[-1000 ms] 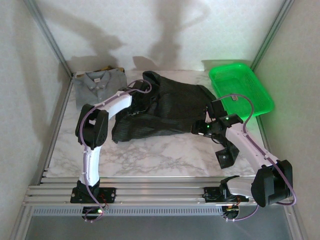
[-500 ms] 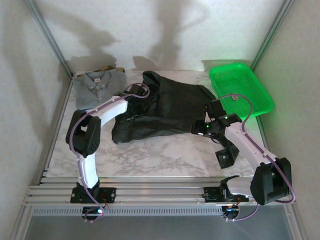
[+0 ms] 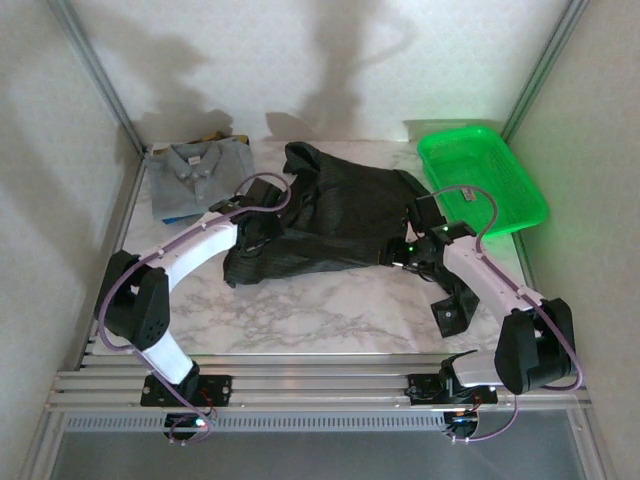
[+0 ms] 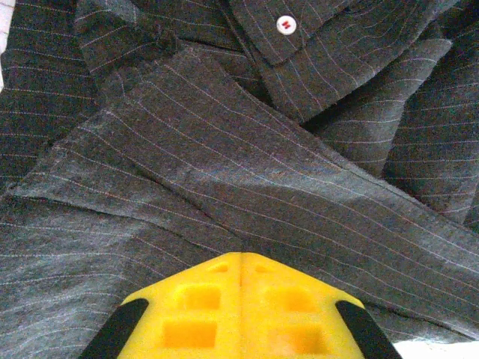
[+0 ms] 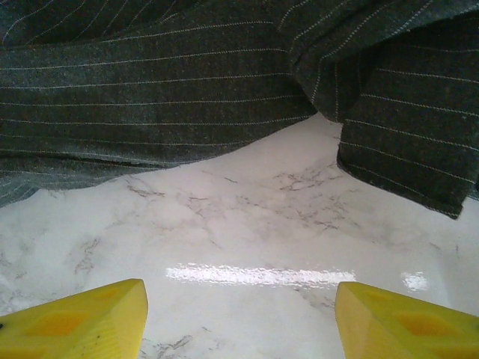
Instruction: Fold and stack the long sleeve shirts
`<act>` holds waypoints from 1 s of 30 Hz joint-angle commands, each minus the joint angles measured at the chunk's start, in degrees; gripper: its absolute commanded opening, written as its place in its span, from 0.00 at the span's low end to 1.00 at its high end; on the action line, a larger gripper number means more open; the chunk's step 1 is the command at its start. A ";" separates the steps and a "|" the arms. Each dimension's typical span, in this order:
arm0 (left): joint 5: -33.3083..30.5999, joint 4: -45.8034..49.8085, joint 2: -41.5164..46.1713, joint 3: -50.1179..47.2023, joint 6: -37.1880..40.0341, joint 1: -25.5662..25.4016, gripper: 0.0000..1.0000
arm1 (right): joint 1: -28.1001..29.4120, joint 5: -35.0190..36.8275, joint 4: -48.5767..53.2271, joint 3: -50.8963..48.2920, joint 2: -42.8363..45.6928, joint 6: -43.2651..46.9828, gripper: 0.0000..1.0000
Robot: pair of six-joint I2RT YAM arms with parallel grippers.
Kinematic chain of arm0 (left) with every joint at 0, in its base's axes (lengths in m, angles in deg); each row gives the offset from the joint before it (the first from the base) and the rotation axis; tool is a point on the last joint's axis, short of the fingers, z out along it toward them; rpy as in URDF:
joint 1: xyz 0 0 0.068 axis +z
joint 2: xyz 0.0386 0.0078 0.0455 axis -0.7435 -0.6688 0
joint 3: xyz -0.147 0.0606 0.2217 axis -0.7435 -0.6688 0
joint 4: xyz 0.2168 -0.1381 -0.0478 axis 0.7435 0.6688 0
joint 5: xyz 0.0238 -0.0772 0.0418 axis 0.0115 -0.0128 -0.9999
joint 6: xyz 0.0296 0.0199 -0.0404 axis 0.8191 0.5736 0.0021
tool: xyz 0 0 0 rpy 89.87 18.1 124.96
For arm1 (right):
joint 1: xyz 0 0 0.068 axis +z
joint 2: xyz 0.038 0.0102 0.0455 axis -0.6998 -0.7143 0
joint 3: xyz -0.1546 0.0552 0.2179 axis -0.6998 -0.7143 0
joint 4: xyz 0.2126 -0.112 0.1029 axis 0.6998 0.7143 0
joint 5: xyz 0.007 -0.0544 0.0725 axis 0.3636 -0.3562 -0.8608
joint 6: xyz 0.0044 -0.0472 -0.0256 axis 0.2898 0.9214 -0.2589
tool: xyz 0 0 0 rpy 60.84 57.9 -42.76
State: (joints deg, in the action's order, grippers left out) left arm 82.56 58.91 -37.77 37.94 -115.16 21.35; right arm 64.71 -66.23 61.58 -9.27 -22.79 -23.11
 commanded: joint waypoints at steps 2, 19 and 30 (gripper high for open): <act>-1.45 -1.77 -0.81 0.28 -0.80 0.43 0.23 | 0.48 -2.49 -0.58 2.11 -1.08 -0.13 0.67; -6.19 3.27 -18.54 16.64 14.46 6.81 0.45 | 0.95 -3.08 2.63 -2.29 4.94 0.87 0.67; -1.91 2.26 -22.89 18.40 20.81 7.60 0.41 | 0.97 -2.59 4.10 -2.13 6.69 0.45 0.67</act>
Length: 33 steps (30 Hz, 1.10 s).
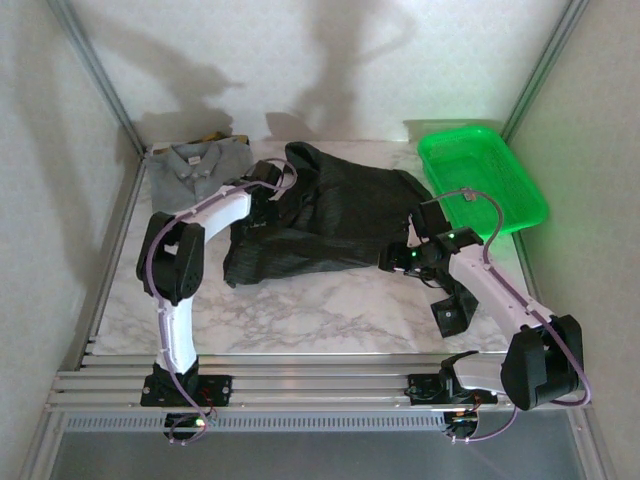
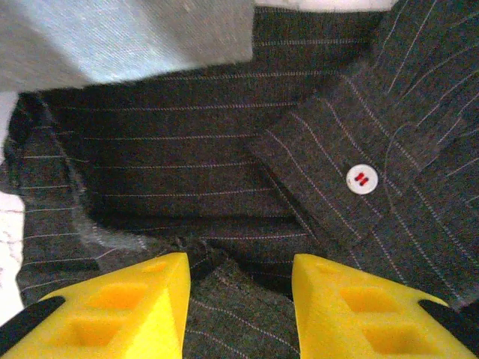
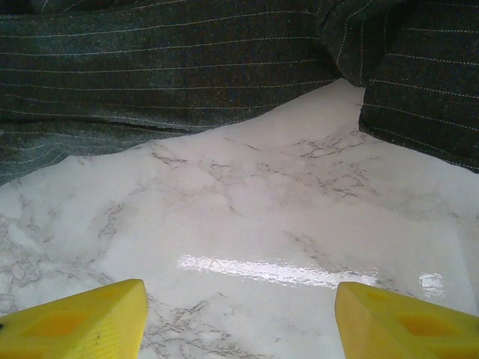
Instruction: Fold and stack the long sleeve shirts
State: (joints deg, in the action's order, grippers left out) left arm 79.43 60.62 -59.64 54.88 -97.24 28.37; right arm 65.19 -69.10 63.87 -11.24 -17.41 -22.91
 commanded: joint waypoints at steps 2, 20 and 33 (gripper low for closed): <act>1.44 0.44 -1.91 1.57 3.34 0.72 0.41 | 0.41 0.36 2.02 -0.04 1.32 0.13 0.67; 2.82 -1.50 3.83 -3.14 4.72 0.68 0.02 | 0.43 2.19 2.02 -1.08 3.12 -1.28 0.67; -0.30 -6.59 23.80 -19.21 2.73 -2.88 0.00 | 0.44 1.88 -0.53 -1.26 -0.69 -2.67 0.67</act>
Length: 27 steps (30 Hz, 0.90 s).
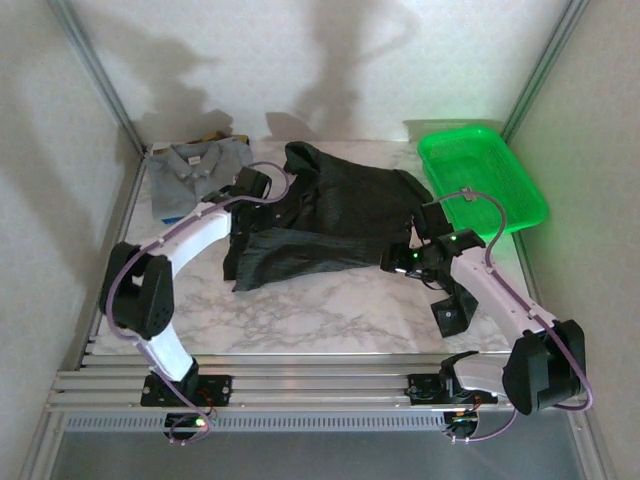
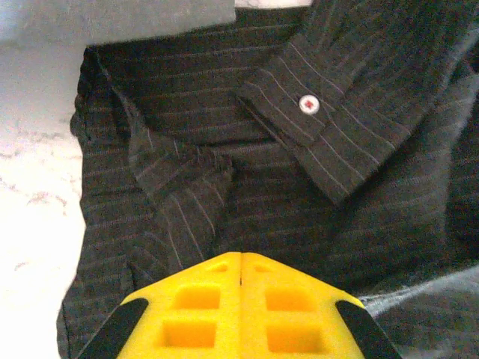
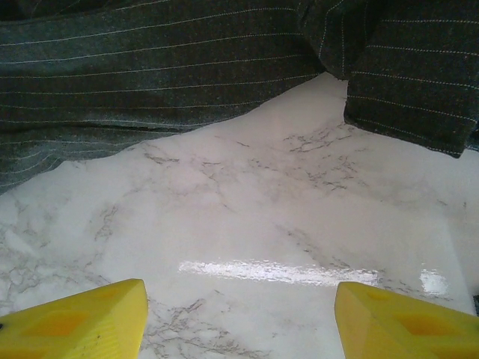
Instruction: Fold and stack the long sleeve shirts
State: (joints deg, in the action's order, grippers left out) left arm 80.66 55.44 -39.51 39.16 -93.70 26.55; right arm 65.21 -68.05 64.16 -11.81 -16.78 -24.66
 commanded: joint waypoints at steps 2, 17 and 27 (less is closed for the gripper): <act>-0.07 -2.63 7.09 -6.65 -1.60 -2.06 0.00 | 0.39 0.79 -1.16 -0.27 -2.46 -0.86 0.67; 0.72 -2.82 34.60 -26.73 -17.05 -23.71 0.01 | -2.00 5.56 1.63 3.96 -5.57 -2.09 0.68; -4.47 2.98 38.41 -31.85 -34.84 -45.04 0.00 | -6.82 5.05 2.96 8.00 -8.10 -0.16 0.68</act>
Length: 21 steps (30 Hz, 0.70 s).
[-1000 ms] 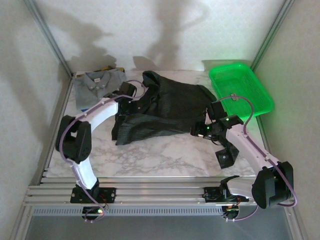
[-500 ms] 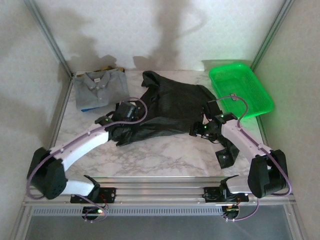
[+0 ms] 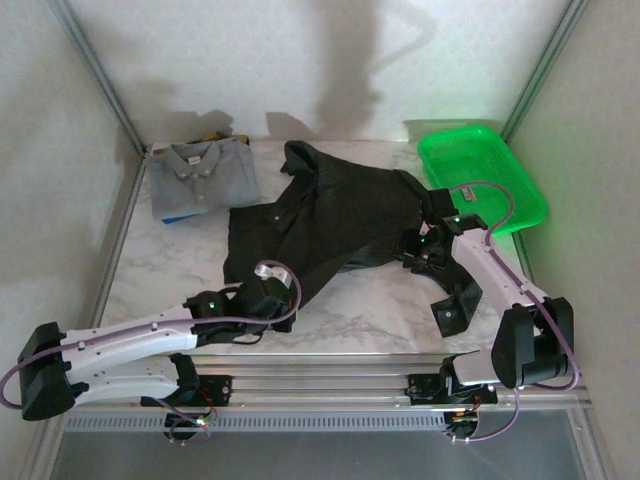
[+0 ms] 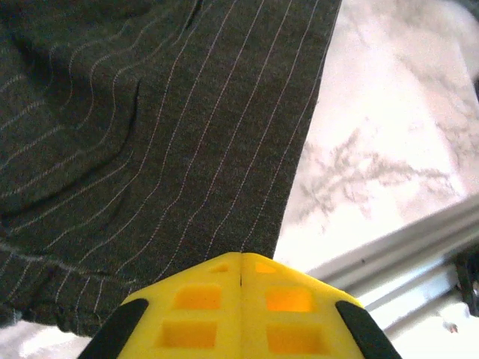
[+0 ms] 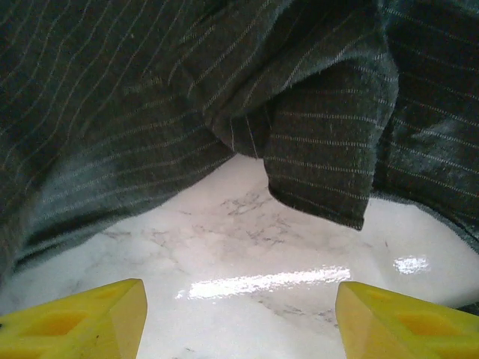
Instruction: Fold and stack the long sleeve shirts
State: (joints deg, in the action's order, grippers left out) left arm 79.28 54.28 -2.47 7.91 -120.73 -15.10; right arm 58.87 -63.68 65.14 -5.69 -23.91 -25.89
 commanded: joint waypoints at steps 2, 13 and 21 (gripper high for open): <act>-3.96 7.23 2.17 -0.80 -11.60 -6.59 0.00 | -0.66 0.56 1.89 1.97 -1.01 1.10 0.68; 0.62 9.25 3.19 -5.12 -19.72 -17.52 0.03 | -2.27 3.54 4.72 5.23 -5.10 0.98 0.68; 1.46 12.48 9.22 -5.22 -20.88 -17.21 0.62 | -2.50 2.10 4.34 11.70 -8.58 4.84 0.68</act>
State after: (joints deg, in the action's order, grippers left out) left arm 81.77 63.24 3.13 1.96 -139.16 -32.42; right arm 56.67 -60.64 69.19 2.94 -31.29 -23.98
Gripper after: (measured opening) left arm 0.516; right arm 0.677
